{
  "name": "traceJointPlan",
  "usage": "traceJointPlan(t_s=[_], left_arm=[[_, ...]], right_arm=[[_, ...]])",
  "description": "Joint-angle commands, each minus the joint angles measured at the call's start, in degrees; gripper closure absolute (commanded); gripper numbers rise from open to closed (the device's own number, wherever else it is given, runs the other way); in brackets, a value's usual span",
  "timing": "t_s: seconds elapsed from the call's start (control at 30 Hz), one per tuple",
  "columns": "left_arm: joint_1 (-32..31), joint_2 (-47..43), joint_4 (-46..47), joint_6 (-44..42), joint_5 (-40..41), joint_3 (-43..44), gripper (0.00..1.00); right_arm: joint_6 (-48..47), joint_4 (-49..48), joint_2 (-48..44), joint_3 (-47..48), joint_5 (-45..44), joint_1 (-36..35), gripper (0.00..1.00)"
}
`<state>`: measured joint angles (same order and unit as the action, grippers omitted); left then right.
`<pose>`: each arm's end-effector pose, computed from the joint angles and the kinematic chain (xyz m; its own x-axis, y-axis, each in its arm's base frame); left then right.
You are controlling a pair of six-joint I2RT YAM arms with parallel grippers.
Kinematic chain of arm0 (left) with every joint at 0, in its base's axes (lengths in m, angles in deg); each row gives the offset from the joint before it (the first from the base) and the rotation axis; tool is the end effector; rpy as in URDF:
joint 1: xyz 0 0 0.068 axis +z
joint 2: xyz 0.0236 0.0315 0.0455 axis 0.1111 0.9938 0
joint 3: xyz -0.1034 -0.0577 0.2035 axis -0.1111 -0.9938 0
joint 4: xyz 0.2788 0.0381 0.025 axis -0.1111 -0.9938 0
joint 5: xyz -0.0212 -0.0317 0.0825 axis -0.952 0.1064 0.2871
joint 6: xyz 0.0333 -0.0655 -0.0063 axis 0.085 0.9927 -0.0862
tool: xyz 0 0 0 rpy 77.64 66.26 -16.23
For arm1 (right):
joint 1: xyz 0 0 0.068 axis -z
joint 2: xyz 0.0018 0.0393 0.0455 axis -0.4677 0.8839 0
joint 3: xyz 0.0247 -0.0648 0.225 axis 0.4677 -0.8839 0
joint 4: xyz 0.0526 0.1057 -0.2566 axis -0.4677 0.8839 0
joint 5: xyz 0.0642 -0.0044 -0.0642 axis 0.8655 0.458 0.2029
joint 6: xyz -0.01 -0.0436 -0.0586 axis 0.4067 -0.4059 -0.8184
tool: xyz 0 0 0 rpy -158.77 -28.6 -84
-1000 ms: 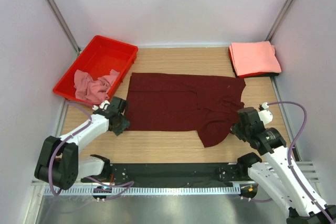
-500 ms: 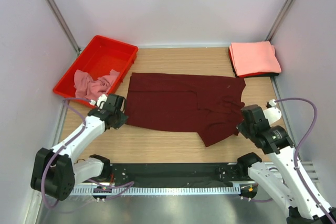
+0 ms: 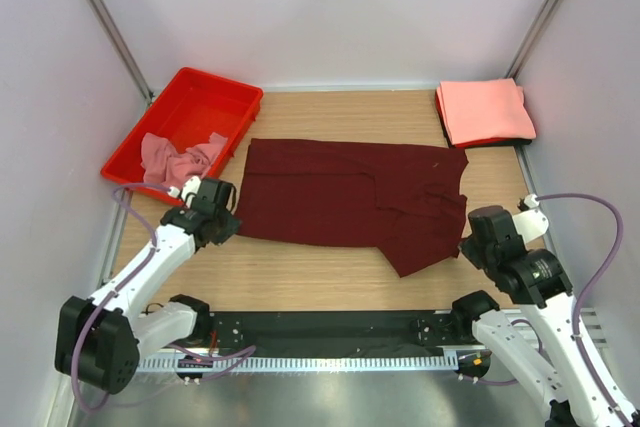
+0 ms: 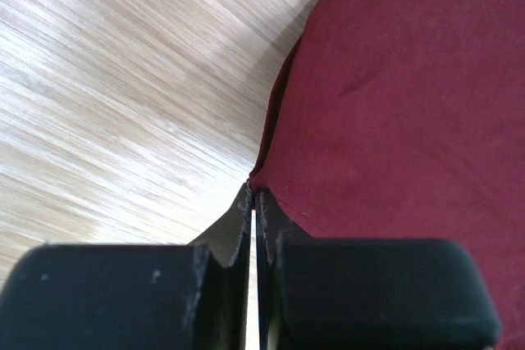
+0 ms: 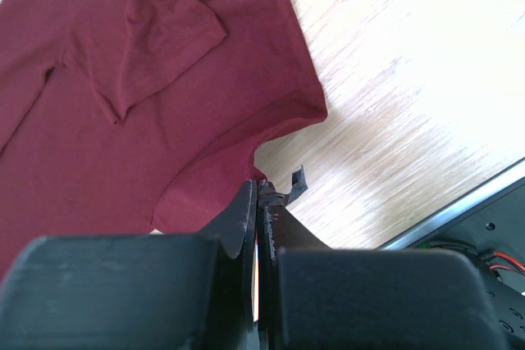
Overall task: Fold and stack the t-shirts
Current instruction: Fold the tshirt
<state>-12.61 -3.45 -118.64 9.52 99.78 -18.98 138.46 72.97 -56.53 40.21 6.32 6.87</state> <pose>0.2380 -0.0650 0.1452 -0.5875 -0.6784 -0.4411 -0.6125 0.7290 -0.3055 0.1463 0.0262 0.2510 -0.4291 0.6731 -0.6024 0.6318 0.7002 0.3323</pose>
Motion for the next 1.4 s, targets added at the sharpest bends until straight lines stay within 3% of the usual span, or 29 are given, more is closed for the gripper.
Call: traceJointPlan(t_s=[0.0,0.67,0.93,1.37], left_arm=[[0.3,-2.2,-1.6,-0.7,1.0,2.3,0.99],[-4.1,-8.3,-5.9,1.9,4.1,1.6,1.00],[-4.1,-0.8,-3.1,-0.2,4.9,6.6,1.00],[-3.0,16.1,-1.4,-5.0,9.7,19.2,1.00]], right_arm=[[-0.5,1.1,-0.6,2.7,-2.2,-0.3,0.99],[-0.2,8.7,-6.6,5.1,-4.2,-0.3,0.99],[-3.5,-1.7,0.0,5.1,-5.6,-0.2,0.99],[-19.3,-15.5,15.6,13.0,-13.8,0.2,0.99]])
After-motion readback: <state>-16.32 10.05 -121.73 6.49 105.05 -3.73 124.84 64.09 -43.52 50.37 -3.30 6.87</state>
